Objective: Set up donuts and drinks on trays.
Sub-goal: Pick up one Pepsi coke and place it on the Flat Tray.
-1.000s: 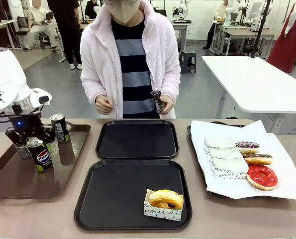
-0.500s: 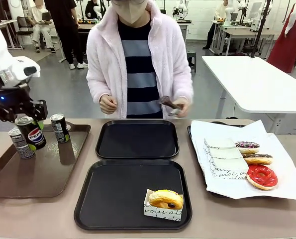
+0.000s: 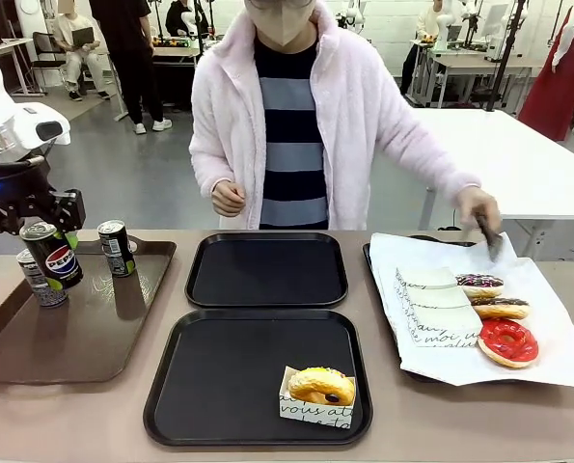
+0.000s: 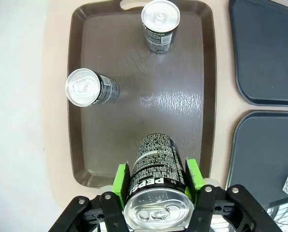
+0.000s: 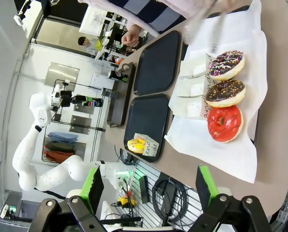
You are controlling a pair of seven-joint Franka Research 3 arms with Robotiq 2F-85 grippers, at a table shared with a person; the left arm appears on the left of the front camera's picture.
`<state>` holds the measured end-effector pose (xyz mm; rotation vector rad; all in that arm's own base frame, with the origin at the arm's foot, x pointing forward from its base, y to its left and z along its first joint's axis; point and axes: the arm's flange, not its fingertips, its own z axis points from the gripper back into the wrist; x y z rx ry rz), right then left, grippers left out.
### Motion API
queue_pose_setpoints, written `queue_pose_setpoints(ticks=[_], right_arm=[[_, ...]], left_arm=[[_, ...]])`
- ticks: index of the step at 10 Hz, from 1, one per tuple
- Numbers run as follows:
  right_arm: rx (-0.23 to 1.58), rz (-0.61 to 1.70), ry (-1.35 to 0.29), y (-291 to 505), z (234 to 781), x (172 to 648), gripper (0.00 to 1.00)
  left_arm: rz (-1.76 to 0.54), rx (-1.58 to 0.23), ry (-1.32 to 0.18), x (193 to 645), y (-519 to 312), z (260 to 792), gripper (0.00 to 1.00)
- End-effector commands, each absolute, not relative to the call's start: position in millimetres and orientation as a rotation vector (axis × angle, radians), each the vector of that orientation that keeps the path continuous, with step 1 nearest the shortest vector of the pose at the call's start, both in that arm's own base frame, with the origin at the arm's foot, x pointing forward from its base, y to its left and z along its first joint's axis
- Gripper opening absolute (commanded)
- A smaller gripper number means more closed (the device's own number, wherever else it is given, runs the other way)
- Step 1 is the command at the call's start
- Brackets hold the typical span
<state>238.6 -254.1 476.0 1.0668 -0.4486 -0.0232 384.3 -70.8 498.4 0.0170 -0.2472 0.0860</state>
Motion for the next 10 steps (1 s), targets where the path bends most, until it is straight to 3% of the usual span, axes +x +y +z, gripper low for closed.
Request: queue_pose_setpoints(ticks=[1, 2, 3, 10], right_arm=[[1.086, -0.015, -0.469, -256, 476, 239, 1.00], [1.086, -0.015, -0.469, -256, 476, 239, 1.00], [1.086, -0.015, -0.469, -256, 476, 239, 1.00], [1.086, -0.015, -0.469, -256, 476, 239, 1.00]], left_arm=[[0.086, 0.015, -0.259, 385, -74, 500, 0.00], [0.086, 0.015, -0.259, 385, -74, 500, 0.00], [0.086, 0.017, -0.247, 384, -71, 498, 0.58], [-0.253, -0.086, -0.098, 319, -207, 482, 0.58]])
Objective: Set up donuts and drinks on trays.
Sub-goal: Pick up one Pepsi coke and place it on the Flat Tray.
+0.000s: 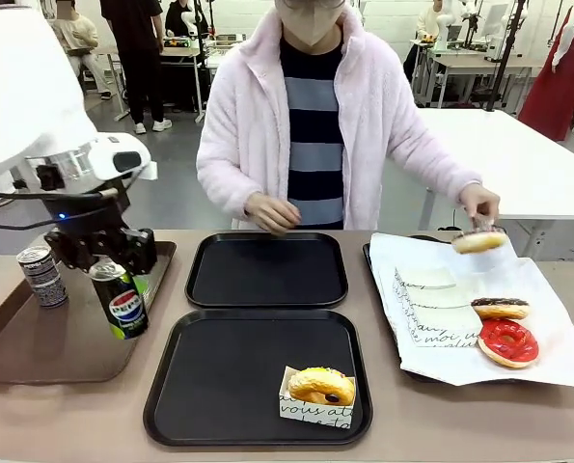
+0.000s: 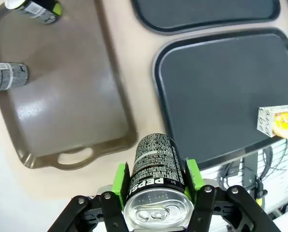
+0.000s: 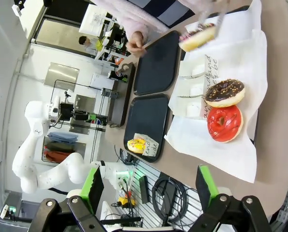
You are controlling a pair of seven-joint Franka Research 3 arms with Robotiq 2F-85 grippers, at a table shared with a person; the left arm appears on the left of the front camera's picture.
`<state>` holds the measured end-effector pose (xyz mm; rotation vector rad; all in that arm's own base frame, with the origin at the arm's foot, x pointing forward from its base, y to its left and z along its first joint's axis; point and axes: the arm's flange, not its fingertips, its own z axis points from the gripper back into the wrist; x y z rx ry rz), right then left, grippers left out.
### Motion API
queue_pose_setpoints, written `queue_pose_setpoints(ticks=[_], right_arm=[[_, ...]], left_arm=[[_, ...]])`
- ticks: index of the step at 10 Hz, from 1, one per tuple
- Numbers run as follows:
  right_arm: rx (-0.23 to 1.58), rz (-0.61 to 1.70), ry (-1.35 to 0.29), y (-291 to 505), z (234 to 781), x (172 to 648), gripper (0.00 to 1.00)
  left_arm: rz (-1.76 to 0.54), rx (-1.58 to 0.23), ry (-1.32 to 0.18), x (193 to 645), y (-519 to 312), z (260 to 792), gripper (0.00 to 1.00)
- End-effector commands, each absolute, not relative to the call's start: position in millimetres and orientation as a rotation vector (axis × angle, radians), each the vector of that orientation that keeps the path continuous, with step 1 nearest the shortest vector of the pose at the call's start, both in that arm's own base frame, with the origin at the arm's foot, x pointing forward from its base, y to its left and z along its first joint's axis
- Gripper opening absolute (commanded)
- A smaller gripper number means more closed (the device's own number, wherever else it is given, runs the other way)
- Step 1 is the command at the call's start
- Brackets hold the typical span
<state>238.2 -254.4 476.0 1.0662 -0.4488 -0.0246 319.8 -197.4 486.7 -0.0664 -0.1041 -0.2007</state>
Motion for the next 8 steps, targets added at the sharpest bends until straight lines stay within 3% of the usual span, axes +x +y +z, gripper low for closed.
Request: queue_pose_setpoints(ticks=[1, 8], right_arm=[[1.086, -0.015, -0.469, -256, 476, 239, 1.00], [1.086, -0.015, -0.469, -256, 476, 239, 1.00]], left_arm=[[-0.325, -0.099, -0.077, 312, -239, 470, 0.58], [-0.455, -0.001, -0.105, 312, -330, 429, 0.58]])
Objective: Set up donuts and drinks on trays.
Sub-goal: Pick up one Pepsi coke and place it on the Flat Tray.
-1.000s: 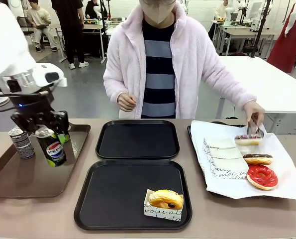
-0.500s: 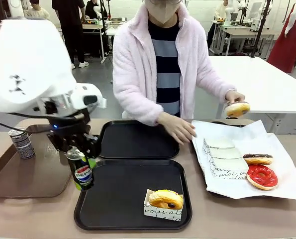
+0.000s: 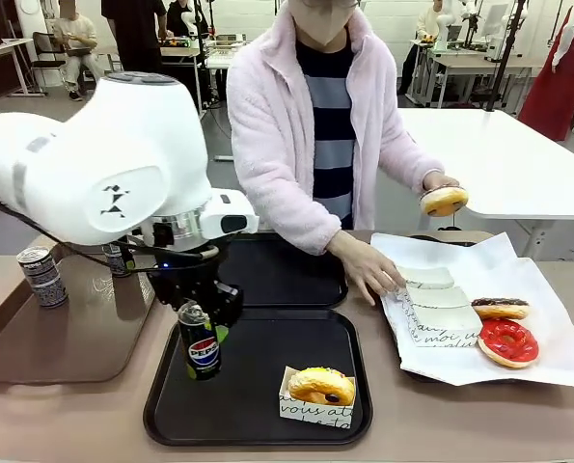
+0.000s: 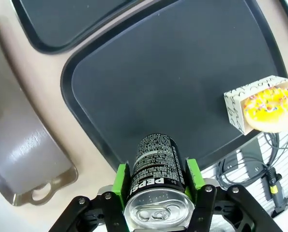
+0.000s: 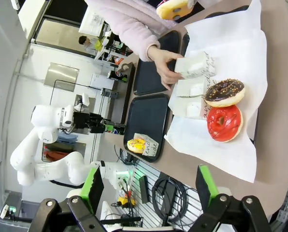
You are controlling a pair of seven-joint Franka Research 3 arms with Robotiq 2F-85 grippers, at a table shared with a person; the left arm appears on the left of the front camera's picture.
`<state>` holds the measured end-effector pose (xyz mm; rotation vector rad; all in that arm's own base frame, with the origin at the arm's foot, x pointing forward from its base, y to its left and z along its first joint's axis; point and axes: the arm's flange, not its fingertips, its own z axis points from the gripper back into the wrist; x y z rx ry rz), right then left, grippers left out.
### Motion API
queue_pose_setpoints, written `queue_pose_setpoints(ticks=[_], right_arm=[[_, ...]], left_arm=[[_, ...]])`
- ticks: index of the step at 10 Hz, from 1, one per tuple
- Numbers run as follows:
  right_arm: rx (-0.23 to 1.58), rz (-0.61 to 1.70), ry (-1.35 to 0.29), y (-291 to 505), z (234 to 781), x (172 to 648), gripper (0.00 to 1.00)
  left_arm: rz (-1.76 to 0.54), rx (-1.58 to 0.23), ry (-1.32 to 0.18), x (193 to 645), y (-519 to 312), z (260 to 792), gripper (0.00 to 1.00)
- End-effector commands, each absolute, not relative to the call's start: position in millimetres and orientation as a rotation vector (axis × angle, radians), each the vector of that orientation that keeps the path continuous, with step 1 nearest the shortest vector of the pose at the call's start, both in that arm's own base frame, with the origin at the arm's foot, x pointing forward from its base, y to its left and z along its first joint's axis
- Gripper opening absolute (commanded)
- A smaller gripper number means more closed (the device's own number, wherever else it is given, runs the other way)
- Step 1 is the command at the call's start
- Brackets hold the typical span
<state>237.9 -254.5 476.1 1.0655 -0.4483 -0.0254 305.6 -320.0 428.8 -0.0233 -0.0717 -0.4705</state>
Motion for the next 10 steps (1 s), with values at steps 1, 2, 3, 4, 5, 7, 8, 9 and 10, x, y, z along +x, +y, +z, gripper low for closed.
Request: queue_pose_setpoints(ticks=[1, 2, 3, 4, 5, 7, 8, 9, 10], right_arm=[[1.086, -0.015, -0.469, -256, 476, 239, 1.00], [1.086, -0.015, -0.469, -256, 476, 239, 1.00], [1.086, -0.015, -0.469, -256, 476, 239, 1.00], [1.086, -0.015, -0.469, -256, 476, 239, 1.00], [1.086, -0.015, -0.469, -256, 476, 239, 1.00], [1.086, -0.015, -0.469, -256, 476, 239, 1.00], [1.086, -0.015, -0.469, -256, 476, 239, 1.00], [1.086, -0.015, -0.469, -256, 476, 239, 1.00], [1.086, -0.015, -0.469, -256, 476, 239, 1.00]], left_arm=[[-0.470, 0.006, -0.131, 314, -338, 423, 0.58], [-0.477, 0.006, -0.145, 315, -341, 416, 0.58], [-0.488, -0.011, -0.155, 317, -341, 410, 0.58], [-0.492, -0.027, -0.172, 319, -341, 403, 0.58], [-0.480, -0.045, -0.172, 322, -339, 395, 0.58], [-0.482, -0.057, -0.176, 324, -338, 384, 0.58], [-0.476, -0.054, -0.163, 326, -337, 376, 0.58], [-0.477, -0.052, -0.152, 327, -336, 371, 0.58], [-0.481, -0.050, -0.150, 326, -336, 369, 0.67]])
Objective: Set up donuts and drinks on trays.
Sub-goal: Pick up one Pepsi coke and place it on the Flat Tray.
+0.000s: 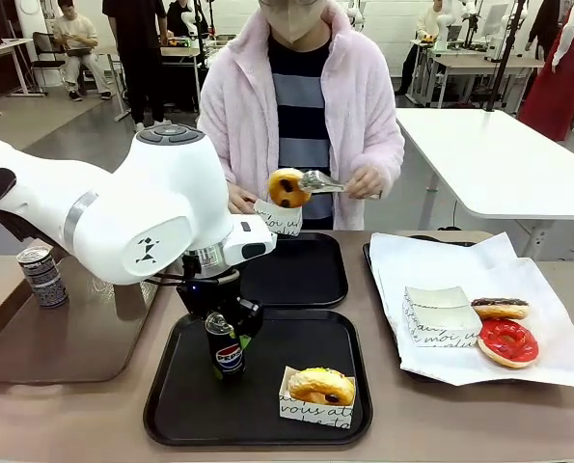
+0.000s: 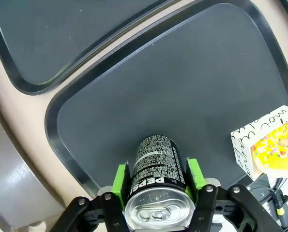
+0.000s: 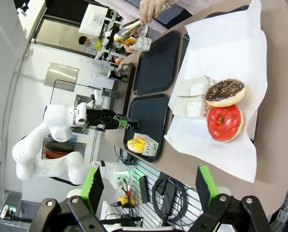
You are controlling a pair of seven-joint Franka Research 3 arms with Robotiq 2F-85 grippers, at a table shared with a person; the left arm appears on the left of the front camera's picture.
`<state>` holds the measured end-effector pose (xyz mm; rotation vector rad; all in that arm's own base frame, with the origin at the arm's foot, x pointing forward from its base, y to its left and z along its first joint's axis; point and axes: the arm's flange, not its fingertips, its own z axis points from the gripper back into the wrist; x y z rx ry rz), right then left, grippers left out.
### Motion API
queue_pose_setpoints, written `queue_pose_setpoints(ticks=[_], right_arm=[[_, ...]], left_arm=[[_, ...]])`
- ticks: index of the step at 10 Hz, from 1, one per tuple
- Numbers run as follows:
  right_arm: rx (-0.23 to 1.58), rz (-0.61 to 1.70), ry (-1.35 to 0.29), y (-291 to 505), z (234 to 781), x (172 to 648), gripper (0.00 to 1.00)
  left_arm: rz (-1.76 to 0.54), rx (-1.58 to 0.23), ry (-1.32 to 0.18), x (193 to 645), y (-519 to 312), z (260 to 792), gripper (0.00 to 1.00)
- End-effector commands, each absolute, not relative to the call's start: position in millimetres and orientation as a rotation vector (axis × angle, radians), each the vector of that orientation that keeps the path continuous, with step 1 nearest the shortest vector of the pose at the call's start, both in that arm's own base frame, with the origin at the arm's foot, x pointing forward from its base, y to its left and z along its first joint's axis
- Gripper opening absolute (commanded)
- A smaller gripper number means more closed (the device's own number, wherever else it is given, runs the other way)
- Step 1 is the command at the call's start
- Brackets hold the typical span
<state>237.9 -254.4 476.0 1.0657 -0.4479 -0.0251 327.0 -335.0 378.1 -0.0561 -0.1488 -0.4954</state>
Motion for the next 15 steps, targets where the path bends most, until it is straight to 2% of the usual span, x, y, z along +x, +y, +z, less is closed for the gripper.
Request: queue_pose_setpoints(ticks=[1, 4, 8, 11, 15], right_arm=[[1.086, -0.015, -0.469, -256, 476, 239, 1.00], [1.086, -0.015, -0.469, -256, 476, 239, 1.00], [1.086, -0.015, -0.469, -256, 476, 239, 1.00], [1.086, -0.015, -0.469, -256, 476, 239, 1.00], [1.086, -0.015, -0.469, -256, 476, 239, 1.00]], left_arm=[[-0.483, -0.056, -0.149, 325, -336, 370, 1.00], [-0.474, -0.081, -0.145, 322, -331, 386, 1.00], [-0.434, -0.063, -0.136, 297, -311, 440, 1.00], [-0.405, -0.088, -0.218, 276, -273, 489, 1.00], [-0.237, -0.102, -0.262, 295, -213, 509, 1.00]])
